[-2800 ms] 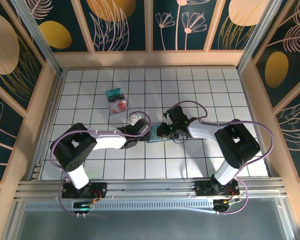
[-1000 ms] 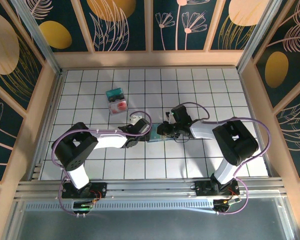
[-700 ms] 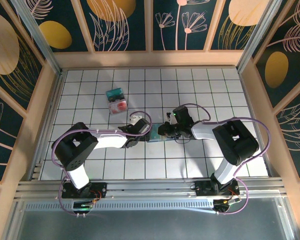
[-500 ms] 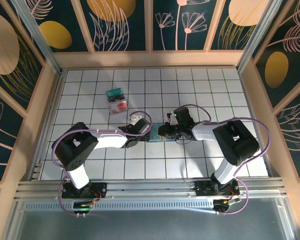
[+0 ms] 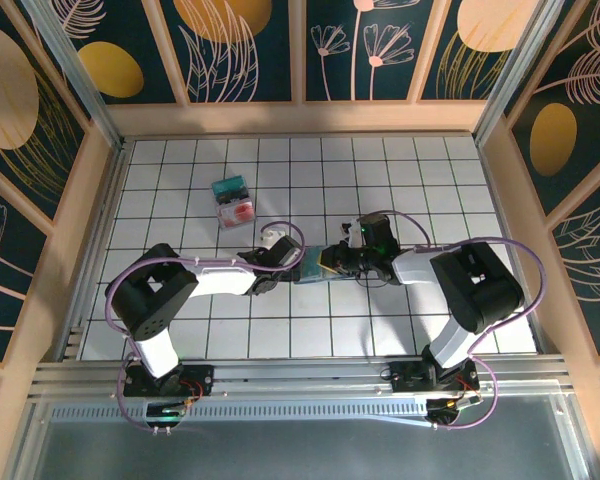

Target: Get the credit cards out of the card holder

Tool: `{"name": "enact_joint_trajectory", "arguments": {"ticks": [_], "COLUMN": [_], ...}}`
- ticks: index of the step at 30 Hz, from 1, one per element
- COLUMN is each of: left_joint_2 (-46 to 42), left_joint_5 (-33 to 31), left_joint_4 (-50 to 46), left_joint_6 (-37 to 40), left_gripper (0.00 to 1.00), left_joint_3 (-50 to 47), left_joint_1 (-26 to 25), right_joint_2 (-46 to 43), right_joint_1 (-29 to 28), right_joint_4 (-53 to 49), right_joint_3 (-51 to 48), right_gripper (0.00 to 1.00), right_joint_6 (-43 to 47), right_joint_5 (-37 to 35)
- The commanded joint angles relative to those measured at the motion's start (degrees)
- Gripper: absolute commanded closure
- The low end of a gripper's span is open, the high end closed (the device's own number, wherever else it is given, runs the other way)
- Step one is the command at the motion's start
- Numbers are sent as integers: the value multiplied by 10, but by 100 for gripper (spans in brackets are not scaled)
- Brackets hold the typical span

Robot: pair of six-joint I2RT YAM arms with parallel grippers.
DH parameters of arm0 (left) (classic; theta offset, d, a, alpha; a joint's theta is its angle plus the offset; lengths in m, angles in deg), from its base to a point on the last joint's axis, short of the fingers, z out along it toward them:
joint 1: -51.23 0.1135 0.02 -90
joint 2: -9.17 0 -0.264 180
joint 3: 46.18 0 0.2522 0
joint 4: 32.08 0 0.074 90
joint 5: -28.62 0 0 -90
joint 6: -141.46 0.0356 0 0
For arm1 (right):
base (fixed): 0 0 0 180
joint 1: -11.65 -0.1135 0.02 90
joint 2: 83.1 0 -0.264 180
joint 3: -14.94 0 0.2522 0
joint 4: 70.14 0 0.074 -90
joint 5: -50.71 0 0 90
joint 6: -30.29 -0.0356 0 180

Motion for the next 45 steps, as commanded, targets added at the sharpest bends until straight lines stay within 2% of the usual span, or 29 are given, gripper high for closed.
{"name": "enact_joint_trajectory", "arguments": {"ticks": [1, 18, 23, 29, 34, 45], "left_joint_2": [20, 21, 20, 20, 22, 20], "left_joint_5": [0, 2, 3, 1, 0, -6], "left_joint_4": [-44, -41, -41, -44, -45, -49], "left_joint_6": [-1, -1, -2, -4, -6, -8], "left_gripper": [1, 1, 1, 1, 1, 1], "left_joint_3": [5, 6, 5, 3, 4, 3], "left_joint_1": [-3, -3, -3, -3, -3, -3], "right_joint_2": [5, 21, 20, 7, -1, -9], "right_joint_1": [3, 1, 1, 7, 14, 23], "right_joint_4": [39, 36, 36, 20, 6, -26], "right_joint_3": [-5, 1, 1, -2, -4, 0], "right_gripper": [84, 84, 91, 93, 100, 100], "right_joint_6": [-12, -8, -8, 0, 9, 25], "right_joint_5": [24, 21, 21, 14, 9, -5]}}
